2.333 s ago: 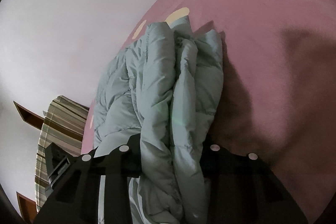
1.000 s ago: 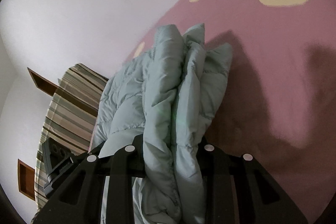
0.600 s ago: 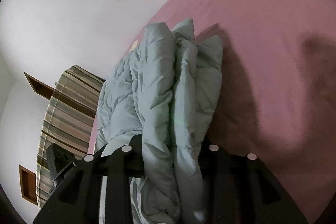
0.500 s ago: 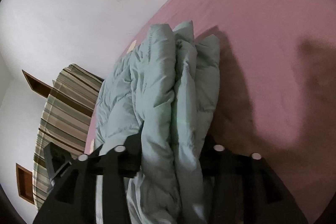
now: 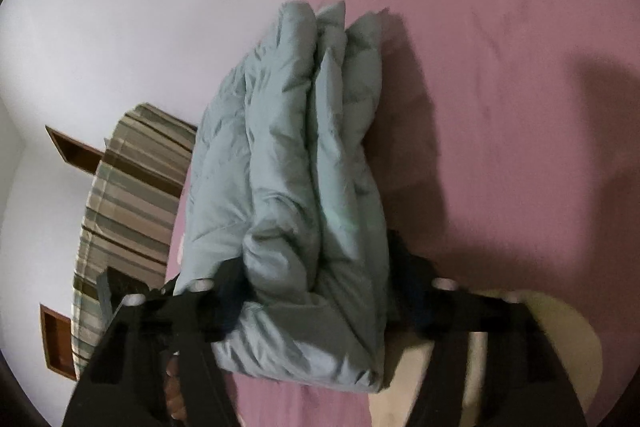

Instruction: Fold large clothes

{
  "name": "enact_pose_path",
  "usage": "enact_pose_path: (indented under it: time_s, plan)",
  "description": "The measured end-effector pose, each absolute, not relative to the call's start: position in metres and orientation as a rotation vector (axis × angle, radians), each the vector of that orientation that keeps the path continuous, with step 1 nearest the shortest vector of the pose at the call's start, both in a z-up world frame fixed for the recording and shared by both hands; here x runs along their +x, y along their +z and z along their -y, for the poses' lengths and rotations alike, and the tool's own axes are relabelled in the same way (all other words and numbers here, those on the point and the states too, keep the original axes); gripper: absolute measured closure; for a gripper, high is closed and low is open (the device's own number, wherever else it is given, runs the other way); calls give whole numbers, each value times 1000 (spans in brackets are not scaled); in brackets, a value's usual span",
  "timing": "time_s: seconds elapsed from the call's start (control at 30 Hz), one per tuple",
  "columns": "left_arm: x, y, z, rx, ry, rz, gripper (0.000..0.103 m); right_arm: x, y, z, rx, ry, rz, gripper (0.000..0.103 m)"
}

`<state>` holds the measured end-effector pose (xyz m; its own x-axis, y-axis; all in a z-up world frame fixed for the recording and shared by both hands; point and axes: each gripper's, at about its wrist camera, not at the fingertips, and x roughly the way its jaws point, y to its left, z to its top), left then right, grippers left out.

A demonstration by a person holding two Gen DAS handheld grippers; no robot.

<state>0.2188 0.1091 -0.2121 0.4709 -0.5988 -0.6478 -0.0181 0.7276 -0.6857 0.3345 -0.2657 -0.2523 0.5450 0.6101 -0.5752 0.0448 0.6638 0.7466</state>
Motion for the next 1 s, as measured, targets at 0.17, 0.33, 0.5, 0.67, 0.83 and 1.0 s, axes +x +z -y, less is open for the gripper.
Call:
enact_pose_path:
  time_s: [0.17,0.33,0.5,0.67,0.83,1.0]
  plan:
    - [218,-210,-102,-616,-390,-1024,49,337,-257,261,796,386,-961,66]
    - [217,-207,-103,-603,-403,-1016,46,339,-257,265,809,414,-949,60]
    - [224,-189,-123,-619,-371,-975,22,338,-244,289,804,382,-903,32]
    - [260,-187,-140,-667,-323,-966,19,374,-235,309,824,344,-871,31]
    - [303,-192,-135,-692,-290,-977,19,426,-233,311,838,329,-860,31]
    - [329,-198,-124,-640,-242,-995,29,459,-244,311,846,311,-885,31]
